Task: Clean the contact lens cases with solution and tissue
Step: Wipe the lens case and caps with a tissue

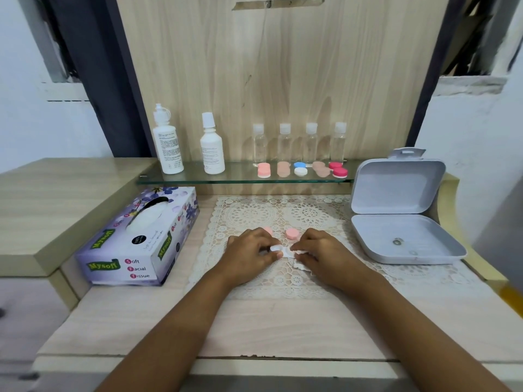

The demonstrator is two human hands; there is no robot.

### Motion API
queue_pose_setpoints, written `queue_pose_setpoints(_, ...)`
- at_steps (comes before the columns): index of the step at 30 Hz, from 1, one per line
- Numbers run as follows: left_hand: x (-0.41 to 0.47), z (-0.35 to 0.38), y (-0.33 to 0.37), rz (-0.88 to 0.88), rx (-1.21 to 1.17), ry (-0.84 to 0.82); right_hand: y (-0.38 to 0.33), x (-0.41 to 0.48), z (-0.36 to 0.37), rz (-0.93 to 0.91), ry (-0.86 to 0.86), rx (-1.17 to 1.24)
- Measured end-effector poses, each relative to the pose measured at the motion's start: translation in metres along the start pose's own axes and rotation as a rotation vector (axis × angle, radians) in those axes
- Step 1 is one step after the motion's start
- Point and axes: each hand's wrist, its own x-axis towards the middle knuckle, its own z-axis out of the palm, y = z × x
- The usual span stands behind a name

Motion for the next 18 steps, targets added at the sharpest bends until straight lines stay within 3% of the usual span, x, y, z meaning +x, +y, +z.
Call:
queue_pose_setpoints(7,-0.0004,0.0011,-0.0006,-0.002,-0.023,0.02,-0.0063,-0.0003,-0.0025,-0.009,-0.05,-0.13)
queue_pose_setpoints(18,-0.0003,0.0009,-0.0003,0.014,-0.043,0.018,0.0007,-0.0031,-0.0024,-0.015,0.026,0.062)
